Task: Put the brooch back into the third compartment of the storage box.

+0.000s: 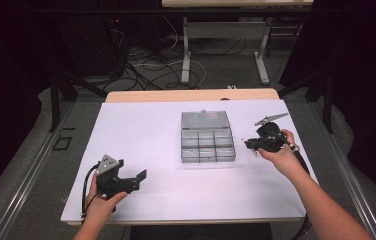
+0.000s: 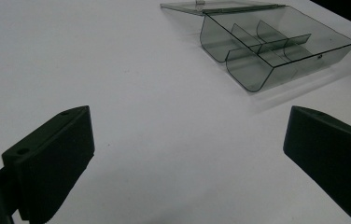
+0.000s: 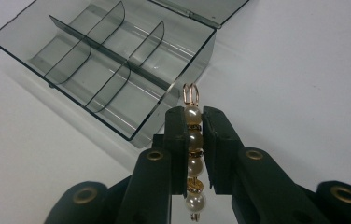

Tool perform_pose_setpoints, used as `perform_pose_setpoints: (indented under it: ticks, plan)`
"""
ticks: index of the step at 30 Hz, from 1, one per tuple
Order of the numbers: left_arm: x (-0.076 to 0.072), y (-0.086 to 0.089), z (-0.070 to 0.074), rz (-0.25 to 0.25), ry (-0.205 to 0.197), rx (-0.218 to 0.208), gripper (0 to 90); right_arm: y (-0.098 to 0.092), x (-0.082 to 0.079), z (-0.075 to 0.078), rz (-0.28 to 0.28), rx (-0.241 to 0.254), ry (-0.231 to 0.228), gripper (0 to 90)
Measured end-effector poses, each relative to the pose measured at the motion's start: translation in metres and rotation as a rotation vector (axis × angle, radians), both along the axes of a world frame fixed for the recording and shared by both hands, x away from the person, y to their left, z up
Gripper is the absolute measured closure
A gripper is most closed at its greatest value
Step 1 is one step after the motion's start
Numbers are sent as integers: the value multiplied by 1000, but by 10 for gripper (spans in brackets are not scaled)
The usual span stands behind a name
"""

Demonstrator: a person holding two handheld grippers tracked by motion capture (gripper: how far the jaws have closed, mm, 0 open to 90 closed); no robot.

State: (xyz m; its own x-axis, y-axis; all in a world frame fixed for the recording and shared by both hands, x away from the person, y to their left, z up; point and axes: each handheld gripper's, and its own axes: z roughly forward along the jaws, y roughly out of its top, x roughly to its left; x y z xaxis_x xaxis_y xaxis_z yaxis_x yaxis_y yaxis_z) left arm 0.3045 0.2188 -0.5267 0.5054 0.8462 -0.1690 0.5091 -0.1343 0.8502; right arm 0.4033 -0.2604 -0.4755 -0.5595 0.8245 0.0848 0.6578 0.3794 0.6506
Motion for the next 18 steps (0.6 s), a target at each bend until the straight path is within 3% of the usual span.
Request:
perform_pose_setpoints:
  ticks: [9, 18]
  plan:
    - [0, 0, 0, 1, 2, -1, 18, 1, 2, 8, 11, 4, -38, 810]
    - [0, 0, 0, 2, 1, -2, 18, 1, 2, 16, 6, 11, -45, 810]
